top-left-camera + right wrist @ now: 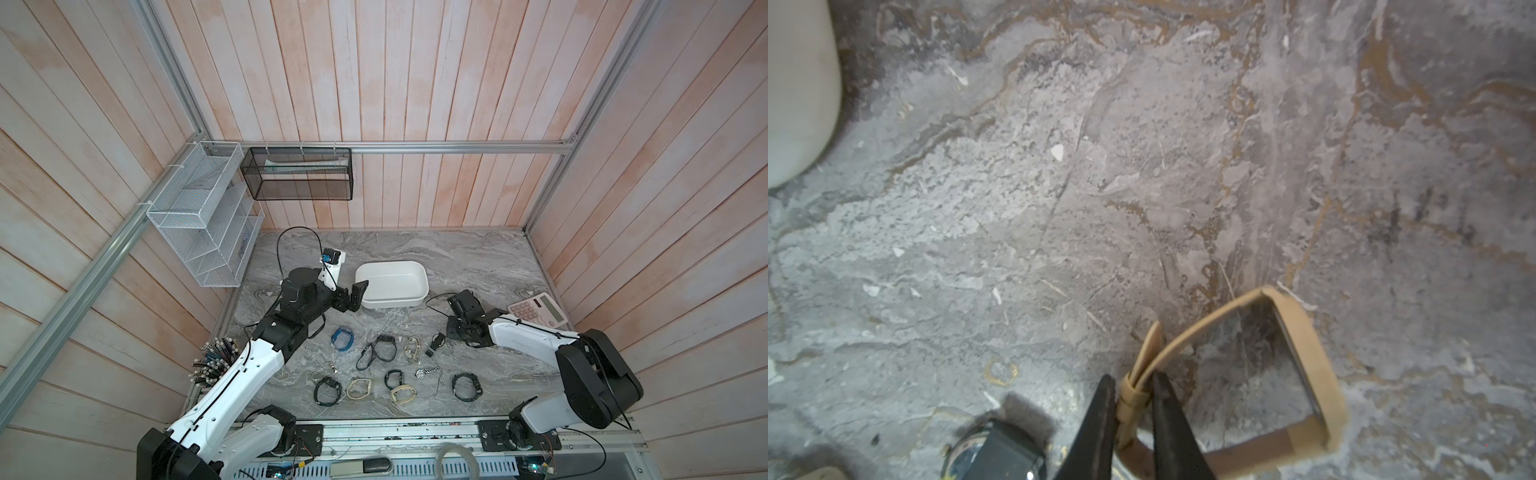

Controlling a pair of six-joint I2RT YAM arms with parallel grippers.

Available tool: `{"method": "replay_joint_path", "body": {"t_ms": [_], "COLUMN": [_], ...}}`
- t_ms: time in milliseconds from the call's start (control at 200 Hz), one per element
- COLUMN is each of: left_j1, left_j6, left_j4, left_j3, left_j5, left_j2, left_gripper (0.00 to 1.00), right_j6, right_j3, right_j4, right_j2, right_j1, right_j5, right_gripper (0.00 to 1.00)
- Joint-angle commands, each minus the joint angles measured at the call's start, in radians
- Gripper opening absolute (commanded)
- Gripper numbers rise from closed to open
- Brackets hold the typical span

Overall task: Put the watch into the storage box
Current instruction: Pick up the watch at the center of the board, then place the watch in the storage box.

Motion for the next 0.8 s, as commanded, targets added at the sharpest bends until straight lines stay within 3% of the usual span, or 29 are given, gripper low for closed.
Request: {"method": "replay_joint_path", "body": {"t_ms": [0,135,465,790], "left_j1": [-0.006,-0.006,-0.006,-0.006], "left_j6": [-0.050,-0.078,-0.204,-0.275], "left_j4": [-0.008,-0.018,-0.018,-0.016], "left_j3": [0.011,-0.004,-0.122,-0.188], "left_j5": [0.024,0.065,0.065,0.075], "left_j2": [-0.005,-0.007,-0.095,-0.146], "left_gripper": [0.99,0.98,0.94,0.92], "right_j6": [-0.007,-0.030,-0.131,-0.220], "right_j3": [0.007,0.031,0.288,0.601], "right_j4": [0.001,-0.015,-0.068,0.002], "right_j2": [0.002,-0.028,-0.064,0.148], "right_j1": [0.006,0.006,0.020,0.053], "right_j5": [0.025,0.052,0.087,-0.004], "right_gripper": [0.11,0.00,0.00,0.00]}}
